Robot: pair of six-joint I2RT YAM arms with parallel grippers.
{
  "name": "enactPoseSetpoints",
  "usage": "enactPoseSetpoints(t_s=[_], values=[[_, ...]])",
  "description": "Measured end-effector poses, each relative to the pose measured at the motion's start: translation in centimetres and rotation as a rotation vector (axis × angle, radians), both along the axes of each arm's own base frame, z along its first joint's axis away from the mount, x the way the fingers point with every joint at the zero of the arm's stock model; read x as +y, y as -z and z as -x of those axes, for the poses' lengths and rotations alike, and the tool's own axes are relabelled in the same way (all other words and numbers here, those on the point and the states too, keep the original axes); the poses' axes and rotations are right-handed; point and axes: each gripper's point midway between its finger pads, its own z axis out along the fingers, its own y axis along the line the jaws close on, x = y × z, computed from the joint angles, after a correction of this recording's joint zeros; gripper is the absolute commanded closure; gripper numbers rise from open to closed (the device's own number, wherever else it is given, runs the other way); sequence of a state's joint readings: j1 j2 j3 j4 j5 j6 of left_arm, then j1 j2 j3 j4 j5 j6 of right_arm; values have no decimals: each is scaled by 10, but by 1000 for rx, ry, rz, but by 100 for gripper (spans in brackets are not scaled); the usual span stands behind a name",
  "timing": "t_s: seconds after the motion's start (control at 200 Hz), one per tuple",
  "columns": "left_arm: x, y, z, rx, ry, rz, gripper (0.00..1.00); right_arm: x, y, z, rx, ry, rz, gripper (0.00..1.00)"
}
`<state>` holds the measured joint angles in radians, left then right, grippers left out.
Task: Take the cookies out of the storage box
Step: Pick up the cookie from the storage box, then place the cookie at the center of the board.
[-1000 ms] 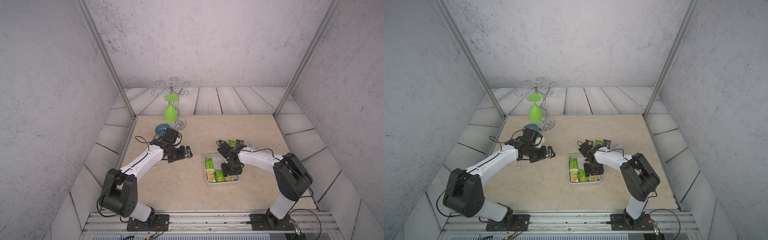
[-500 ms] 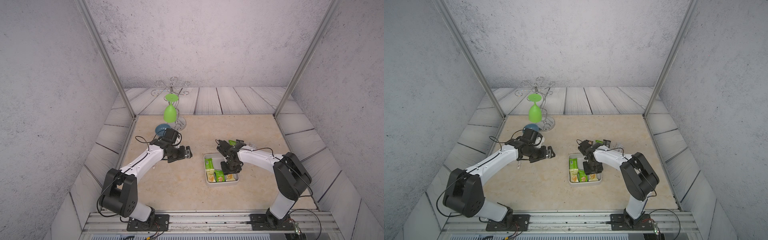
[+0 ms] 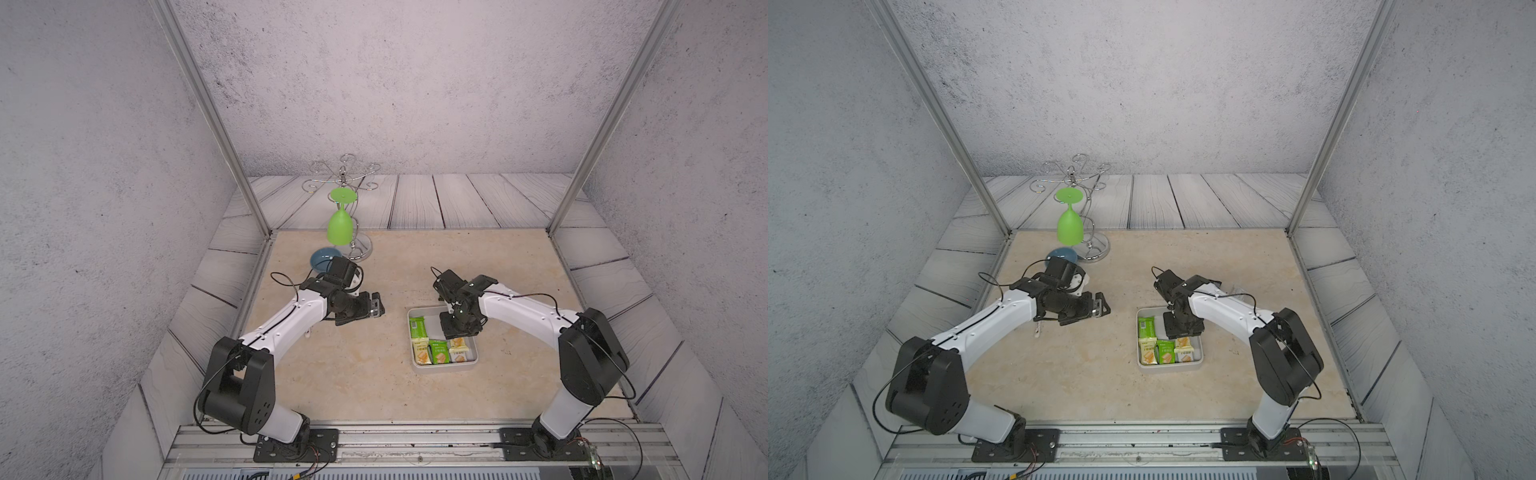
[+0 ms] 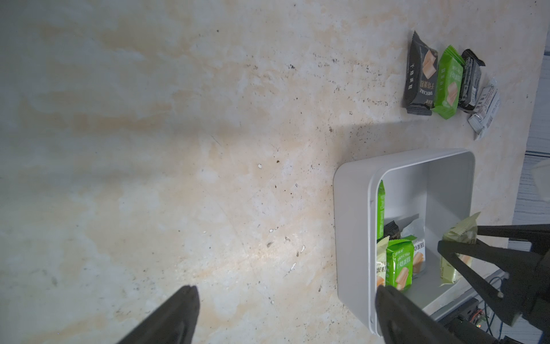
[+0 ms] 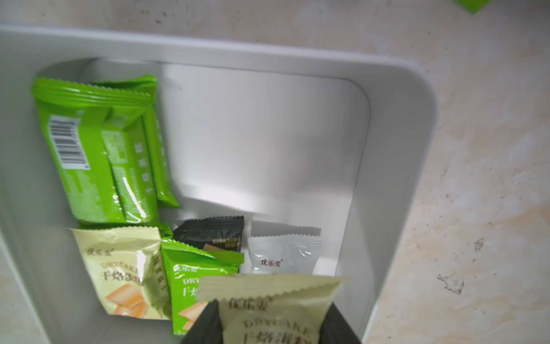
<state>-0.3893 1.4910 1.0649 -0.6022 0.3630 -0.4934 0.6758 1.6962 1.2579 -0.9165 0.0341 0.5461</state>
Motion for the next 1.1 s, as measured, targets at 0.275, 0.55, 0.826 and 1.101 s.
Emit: enactPoseSetpoints(t_s=[0.275,0.55,0.826,1.101], values=[[0,0,0,-3,5,-2,1,-3,-36,-31,-119,18,30,53],[1,1,1,-5,15,-10,2,-47,-39,-53,-139,98,103,53],[1,1,1,-4,17,-13,2,-102,-24,-57,-101,208,114,54],[2,2,1,-3,15,-19,2,-119,20,-52,-33,239,125,54]])
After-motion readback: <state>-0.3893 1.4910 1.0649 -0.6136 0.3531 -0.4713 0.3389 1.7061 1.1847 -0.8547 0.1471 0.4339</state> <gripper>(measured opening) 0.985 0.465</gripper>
